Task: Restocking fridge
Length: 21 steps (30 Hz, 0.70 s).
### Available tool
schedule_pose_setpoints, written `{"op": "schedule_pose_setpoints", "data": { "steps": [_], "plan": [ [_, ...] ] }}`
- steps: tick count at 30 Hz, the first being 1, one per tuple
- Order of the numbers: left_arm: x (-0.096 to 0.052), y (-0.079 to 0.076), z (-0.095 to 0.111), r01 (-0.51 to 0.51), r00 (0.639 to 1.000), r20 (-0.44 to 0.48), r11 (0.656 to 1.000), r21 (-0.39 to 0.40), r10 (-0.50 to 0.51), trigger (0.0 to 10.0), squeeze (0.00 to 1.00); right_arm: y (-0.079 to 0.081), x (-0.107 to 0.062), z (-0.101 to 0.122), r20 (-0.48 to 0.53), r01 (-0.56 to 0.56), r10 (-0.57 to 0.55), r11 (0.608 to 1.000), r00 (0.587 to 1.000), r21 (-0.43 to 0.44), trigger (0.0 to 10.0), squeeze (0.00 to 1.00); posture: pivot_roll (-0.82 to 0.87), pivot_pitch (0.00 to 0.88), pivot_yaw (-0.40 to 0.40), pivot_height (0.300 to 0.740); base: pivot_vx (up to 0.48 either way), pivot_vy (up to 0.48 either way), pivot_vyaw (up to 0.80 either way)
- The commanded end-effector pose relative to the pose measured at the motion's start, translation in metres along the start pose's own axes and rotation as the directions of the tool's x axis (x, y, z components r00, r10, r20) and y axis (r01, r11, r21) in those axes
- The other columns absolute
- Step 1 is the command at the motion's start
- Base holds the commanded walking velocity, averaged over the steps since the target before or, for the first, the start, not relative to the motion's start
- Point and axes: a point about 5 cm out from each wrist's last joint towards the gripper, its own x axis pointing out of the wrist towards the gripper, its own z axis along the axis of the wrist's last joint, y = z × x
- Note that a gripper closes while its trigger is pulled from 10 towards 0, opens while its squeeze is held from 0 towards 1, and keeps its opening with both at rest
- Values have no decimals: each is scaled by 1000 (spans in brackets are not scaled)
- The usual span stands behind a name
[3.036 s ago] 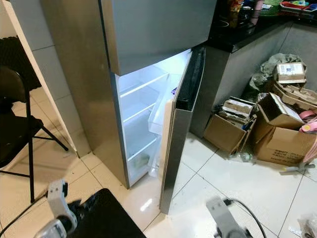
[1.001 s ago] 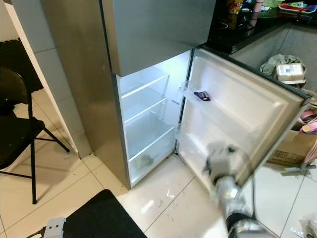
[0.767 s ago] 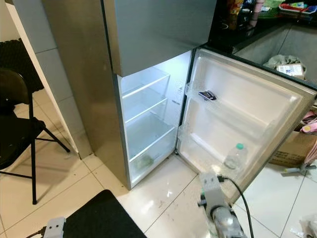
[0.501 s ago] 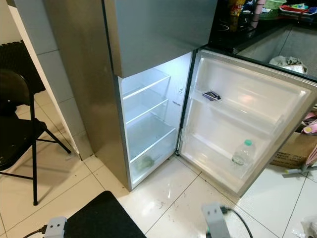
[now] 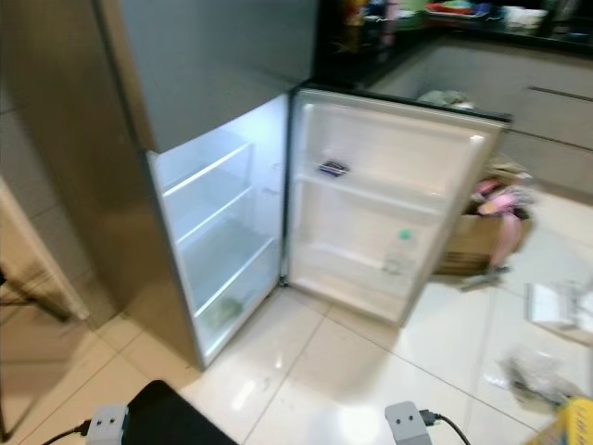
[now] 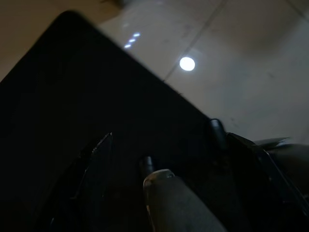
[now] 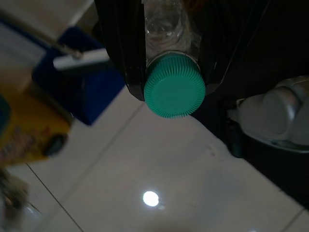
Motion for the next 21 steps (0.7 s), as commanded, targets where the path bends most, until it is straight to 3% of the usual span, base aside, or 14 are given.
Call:
{"op": "schedule_pose_setpoints", "data": {
  "steps": [1,21],
  "plan": [
    [0,-3,-6,4,1000,-24,1000,-12,-4,10000,0,2,1,4,9,-8,8,1000,1000,8,10000,0,-71,0,-11,740,0,0,-800],
    [0,-6,-7,29,999,-39,1000,5,-28,10000,0,5,1,4,4,-17,17,1000,1000,11,10000,0,-66,0,-9,740,0,0,-800]
  ]
}}
